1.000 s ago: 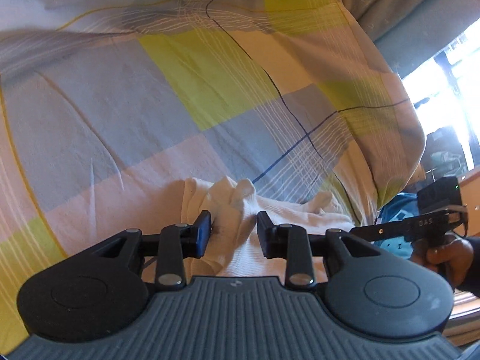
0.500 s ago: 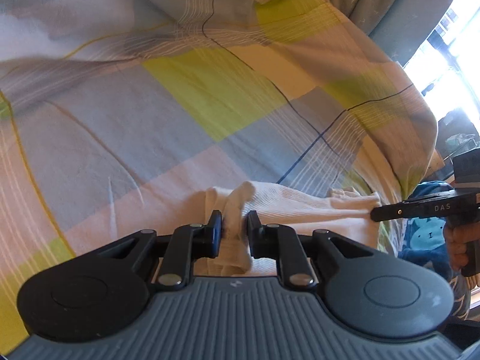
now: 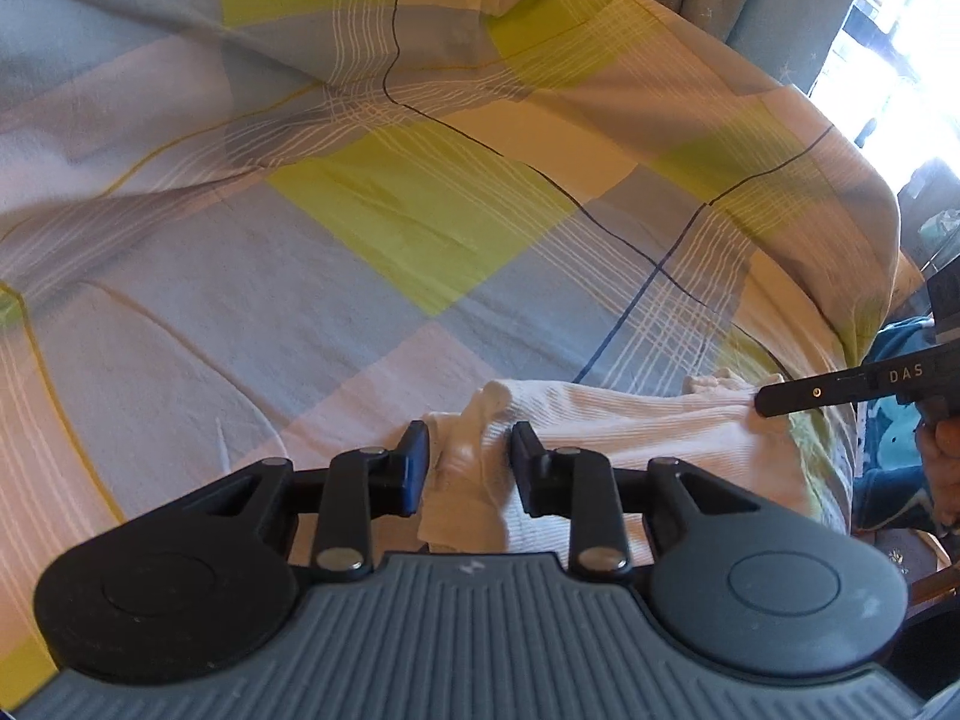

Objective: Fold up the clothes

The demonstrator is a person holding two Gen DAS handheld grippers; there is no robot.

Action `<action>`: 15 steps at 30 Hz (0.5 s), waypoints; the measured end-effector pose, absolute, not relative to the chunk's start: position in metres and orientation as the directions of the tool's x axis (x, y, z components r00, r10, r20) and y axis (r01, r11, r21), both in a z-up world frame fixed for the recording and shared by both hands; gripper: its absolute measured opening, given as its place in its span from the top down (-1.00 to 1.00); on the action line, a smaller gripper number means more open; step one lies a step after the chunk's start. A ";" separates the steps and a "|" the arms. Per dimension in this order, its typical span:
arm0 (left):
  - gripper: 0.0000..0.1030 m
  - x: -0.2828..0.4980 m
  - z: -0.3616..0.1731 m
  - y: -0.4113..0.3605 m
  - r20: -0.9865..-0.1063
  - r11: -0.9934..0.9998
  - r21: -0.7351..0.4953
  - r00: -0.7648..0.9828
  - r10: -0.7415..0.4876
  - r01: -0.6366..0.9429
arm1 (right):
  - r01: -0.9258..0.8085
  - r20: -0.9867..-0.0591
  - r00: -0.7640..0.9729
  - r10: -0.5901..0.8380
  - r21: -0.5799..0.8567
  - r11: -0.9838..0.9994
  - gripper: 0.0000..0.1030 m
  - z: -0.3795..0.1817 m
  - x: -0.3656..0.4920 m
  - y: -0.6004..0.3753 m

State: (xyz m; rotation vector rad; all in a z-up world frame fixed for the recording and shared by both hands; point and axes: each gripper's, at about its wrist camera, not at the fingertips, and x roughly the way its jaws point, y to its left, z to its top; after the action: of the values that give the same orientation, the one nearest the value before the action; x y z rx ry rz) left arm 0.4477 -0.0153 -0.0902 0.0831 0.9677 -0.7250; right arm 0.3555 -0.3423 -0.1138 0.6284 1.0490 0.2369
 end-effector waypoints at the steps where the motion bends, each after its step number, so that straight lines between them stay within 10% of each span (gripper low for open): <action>1: 0.53 0.446 -0.091 -0.015 -0.770 0.764 -0.235 0.364 -0.524 0.601 | 0.108 -0.743 0.495 0.451 0.567 0.816 0.78 -0.116 0.356 -0.341; 15: 0.42 0.397 -0.087 0.029 -0.627 0.820 -0.125 0.596 -0.501 0.558 | -0.014 -0.576 0.761 0.300 0.447 0.895 0.56 -0.112 0.323 -0.333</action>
State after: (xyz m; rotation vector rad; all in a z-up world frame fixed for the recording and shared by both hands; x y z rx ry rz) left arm 0.3974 0.0293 -0.0870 0.0876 0.7002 -0.6156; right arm 0.3229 -0.3328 -0.1125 0.4385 0.6902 0.1770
